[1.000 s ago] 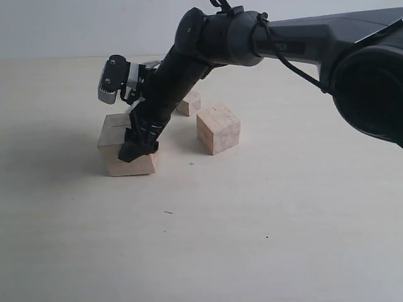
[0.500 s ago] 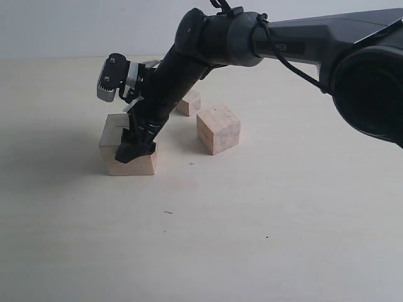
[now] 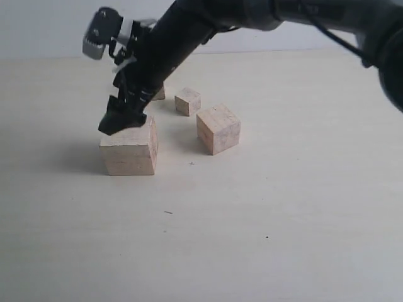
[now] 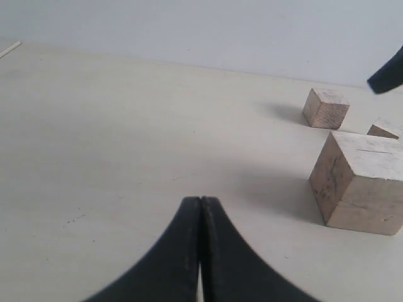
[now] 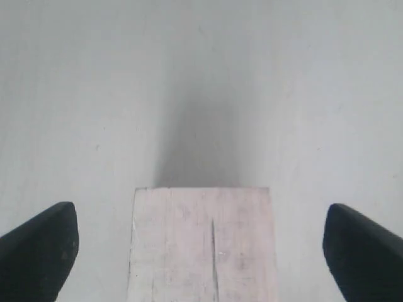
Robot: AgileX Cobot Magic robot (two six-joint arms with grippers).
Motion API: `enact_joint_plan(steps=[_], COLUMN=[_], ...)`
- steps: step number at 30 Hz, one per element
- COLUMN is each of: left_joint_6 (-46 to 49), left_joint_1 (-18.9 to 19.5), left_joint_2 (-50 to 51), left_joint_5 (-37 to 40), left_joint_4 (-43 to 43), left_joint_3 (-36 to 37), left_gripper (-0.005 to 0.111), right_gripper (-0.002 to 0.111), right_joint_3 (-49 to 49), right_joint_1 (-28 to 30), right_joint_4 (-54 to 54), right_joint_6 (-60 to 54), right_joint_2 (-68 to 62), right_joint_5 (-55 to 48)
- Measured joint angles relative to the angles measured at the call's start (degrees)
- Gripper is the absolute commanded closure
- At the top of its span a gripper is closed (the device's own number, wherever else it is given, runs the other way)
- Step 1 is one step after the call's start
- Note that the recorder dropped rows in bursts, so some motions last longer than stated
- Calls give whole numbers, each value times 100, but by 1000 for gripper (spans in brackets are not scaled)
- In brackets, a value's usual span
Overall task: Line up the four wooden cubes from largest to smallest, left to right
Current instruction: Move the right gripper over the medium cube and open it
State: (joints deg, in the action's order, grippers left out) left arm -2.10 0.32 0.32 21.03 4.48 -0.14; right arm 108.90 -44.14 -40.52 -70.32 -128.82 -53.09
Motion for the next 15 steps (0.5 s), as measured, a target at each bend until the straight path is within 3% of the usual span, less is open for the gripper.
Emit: enact_joint_plan(steps=[5,15], left_joint_6=[0,0], left_joint_1=[0,0], left_joint_2=[0,0], left_joint_5=[0,0], left_joint_4=[0,0], left_joint_3=[0,0], left_gripper=[107,107], right_gripper=[9,11], right_joint_3=[27,36], right_joint_1=[-11,-11], right_joint_4=[680,3221], right_joint_6=[1019,4144], right_joint_2=[635,1135], right_joint_5=[-22,-619])
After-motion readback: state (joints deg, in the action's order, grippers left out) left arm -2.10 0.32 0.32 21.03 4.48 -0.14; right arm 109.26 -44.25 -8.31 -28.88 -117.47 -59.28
